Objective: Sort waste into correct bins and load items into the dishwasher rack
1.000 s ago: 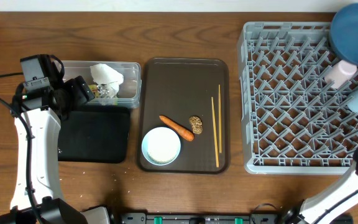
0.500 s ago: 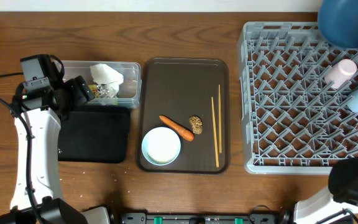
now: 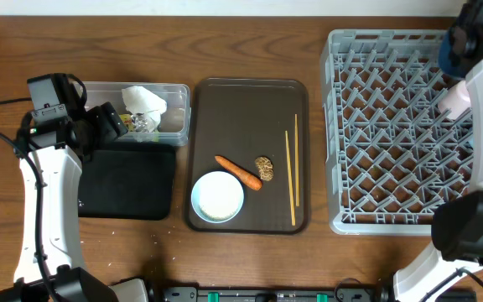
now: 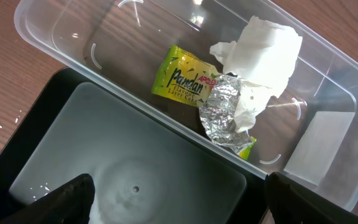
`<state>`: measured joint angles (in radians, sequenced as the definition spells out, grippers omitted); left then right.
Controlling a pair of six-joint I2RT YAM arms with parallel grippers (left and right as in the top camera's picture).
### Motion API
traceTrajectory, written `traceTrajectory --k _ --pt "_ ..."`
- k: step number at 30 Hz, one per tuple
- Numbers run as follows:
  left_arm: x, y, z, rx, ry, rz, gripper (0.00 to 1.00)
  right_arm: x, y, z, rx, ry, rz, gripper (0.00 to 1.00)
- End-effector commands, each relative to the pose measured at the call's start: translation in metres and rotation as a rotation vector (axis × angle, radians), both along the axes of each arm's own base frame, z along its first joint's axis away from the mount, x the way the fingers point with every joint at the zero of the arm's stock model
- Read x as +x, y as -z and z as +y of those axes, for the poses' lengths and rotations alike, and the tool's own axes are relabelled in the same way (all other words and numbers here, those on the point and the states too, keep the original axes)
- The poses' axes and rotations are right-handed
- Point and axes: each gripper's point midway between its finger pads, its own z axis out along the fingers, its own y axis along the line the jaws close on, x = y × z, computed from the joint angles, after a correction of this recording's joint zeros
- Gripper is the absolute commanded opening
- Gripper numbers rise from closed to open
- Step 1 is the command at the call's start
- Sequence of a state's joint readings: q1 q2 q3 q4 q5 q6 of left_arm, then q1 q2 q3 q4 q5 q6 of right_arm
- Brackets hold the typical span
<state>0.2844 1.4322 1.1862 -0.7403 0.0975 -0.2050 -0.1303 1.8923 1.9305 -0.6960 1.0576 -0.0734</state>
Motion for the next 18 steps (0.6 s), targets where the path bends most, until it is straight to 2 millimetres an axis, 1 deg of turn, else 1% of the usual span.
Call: traceTrajectory --k 1,7,9,11,12,15,18 --pt "0.0 -0.004 0.002 0.012 -0.003 -0.007 0.88 -0.002 0.012 0.004 -0.069 0.058 0.079 0.01" --pt "0.0 -0.004 0.003 0.003 -0.021 -0.01 0.88 0.001 0.029 0.008 -0.135 0.091 0.196 0.01" --pt "0.0 -0.004 0.003 -0.007 -0.039 -0.014 0.88 0.0 0.03 0.01 -0.159 0.112 0.209 0.01" --pt "0.0 -0.004 0.003 -0.008 -0.042 -0.015 0.88 0.003 0.031 0.016 -0.161 0.098 0.208 0.01" --pt "0.0 -0.005 0.003 -0.008 -0.042 -0.015 0.88 0.006 0.03 0.02 -0.161 0.089 0.203 0.01" --pt "0.0 -0.004 0.003 -0.008 -0.042 -0.015 0.88 0.025 0.038 0.037 -0.134 -0.045 0.274 0.01" --pt "0.0 -0.004 0.003 -0.008 -0.042 -0.015 0.88 0.039 0.04 0.052 -0.129 -0.132 0.303 0.01"
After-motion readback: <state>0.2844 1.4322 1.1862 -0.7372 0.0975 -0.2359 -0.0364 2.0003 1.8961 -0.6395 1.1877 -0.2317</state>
